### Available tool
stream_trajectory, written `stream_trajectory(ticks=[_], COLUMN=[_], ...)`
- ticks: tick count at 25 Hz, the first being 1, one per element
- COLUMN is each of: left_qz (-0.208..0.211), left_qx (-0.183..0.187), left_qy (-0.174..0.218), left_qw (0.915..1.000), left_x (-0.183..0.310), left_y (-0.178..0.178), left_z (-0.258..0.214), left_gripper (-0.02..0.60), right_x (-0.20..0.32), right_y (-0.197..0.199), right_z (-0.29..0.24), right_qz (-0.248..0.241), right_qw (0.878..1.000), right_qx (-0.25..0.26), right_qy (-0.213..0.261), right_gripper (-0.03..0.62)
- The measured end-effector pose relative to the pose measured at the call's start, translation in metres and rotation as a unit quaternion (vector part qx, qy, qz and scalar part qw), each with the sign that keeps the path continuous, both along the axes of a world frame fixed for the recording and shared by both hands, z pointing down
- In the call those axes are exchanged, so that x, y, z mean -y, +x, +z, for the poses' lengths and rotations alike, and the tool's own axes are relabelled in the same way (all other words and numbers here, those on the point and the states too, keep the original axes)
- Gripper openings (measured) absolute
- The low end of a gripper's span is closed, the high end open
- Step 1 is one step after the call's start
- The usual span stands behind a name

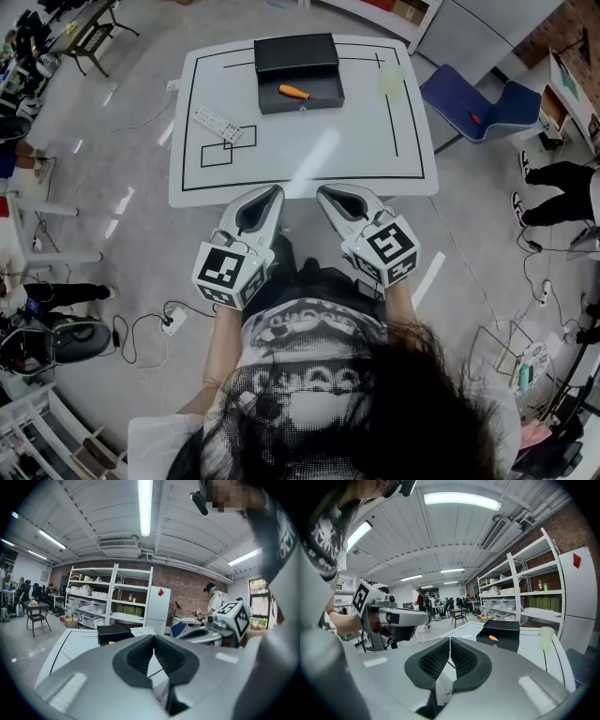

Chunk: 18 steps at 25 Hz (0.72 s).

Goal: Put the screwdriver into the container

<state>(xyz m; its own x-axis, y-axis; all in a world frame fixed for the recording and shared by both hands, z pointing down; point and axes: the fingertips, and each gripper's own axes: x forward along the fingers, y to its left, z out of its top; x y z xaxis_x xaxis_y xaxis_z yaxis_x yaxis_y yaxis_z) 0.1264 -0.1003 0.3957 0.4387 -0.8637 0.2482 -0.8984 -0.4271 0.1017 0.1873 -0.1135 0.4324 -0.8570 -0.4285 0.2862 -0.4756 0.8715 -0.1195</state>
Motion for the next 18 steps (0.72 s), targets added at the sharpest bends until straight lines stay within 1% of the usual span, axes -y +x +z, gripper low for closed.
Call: stream_trajectory(ticks=[5,9,18], left_qz=[0.001,0.004,0.006], left_qx=[0.008,0.012,0.011], left_qy=[-0.002,-0.005,-0.008], left_qw=[1.0000,0.9999,0.9999], left_x=[-0.011,-0.017,-0.029], left_y=[0.011,0.012,-0.008], left_z=[-0.005,-0.006,-0.008], left_gripper=[0.000,0.000,0.000], right_x=[-0.009,-0.013,-0.022], right_y=[0.009,0.008,-0.012], right_z=[-0.008,-0.009,-0.018], right_qz=[0.003,0.004,0.002], right_qw=[1.000,1.000,1.000], right_qx=[0.014,0.017,0.013], right_qy=[0.002,0.003,0.015], right_gripper=[-0.002,-0.002,-0.002])
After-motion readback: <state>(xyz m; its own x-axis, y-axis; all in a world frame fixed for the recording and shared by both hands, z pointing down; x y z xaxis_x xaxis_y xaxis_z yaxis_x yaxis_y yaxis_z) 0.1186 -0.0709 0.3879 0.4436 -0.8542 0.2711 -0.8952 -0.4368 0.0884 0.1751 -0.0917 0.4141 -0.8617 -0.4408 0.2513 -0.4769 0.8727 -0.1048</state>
